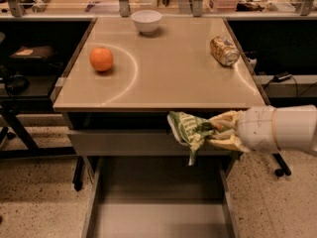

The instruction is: Place green jalapeno chip bag into middle drawer

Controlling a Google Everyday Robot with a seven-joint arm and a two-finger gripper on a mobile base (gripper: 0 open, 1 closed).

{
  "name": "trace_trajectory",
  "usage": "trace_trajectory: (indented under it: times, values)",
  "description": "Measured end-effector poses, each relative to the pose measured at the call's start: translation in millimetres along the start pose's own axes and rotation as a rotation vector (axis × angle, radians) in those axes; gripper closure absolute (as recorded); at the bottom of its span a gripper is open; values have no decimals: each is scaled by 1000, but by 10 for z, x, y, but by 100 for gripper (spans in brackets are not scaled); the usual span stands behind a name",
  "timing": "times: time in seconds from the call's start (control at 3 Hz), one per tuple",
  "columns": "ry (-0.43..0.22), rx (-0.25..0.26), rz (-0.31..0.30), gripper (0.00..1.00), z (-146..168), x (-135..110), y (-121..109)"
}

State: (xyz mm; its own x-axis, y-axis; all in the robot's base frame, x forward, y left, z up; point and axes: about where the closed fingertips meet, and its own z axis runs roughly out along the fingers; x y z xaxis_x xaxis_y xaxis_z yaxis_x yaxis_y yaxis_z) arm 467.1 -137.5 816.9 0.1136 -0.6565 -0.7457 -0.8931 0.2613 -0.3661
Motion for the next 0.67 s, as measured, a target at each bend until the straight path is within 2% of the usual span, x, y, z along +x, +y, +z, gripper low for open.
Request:
trace_trajectory:
  times: [0.33, 0.67]
  values:
    - [97, 4, 49, 100, 25, 527, 376]
    - [97, 4, 49, 100, 25, 527, 376]
